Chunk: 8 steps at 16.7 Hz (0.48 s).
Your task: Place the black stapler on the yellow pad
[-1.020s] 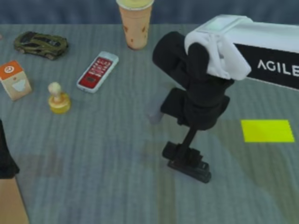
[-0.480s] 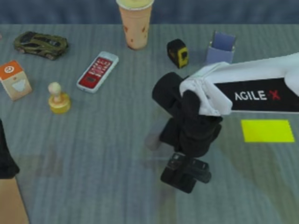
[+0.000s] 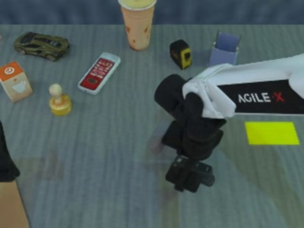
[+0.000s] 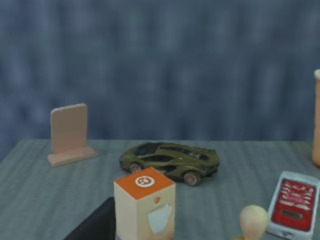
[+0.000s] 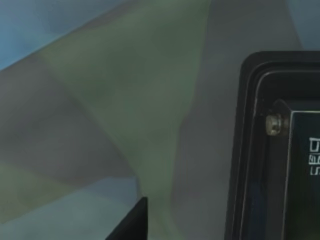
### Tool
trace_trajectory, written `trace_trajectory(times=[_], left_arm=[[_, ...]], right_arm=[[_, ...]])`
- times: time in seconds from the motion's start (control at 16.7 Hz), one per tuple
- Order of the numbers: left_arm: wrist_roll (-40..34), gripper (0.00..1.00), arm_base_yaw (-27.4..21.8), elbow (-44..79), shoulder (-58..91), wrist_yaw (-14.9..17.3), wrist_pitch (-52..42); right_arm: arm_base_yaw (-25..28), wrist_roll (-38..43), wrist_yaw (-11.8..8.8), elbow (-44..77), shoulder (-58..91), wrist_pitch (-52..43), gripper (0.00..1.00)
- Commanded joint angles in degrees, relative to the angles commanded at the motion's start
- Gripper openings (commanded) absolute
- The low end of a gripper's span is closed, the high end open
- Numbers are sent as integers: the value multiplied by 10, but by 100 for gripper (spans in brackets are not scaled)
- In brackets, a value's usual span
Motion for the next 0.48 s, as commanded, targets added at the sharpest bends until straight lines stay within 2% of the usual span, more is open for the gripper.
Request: trace_trajectory(times=[0.48], left_arm=[[0, 100, 0, 0, 0, 0, 0]], right_arm=[[0, 0, 0, 0, 0, 0, 2]])
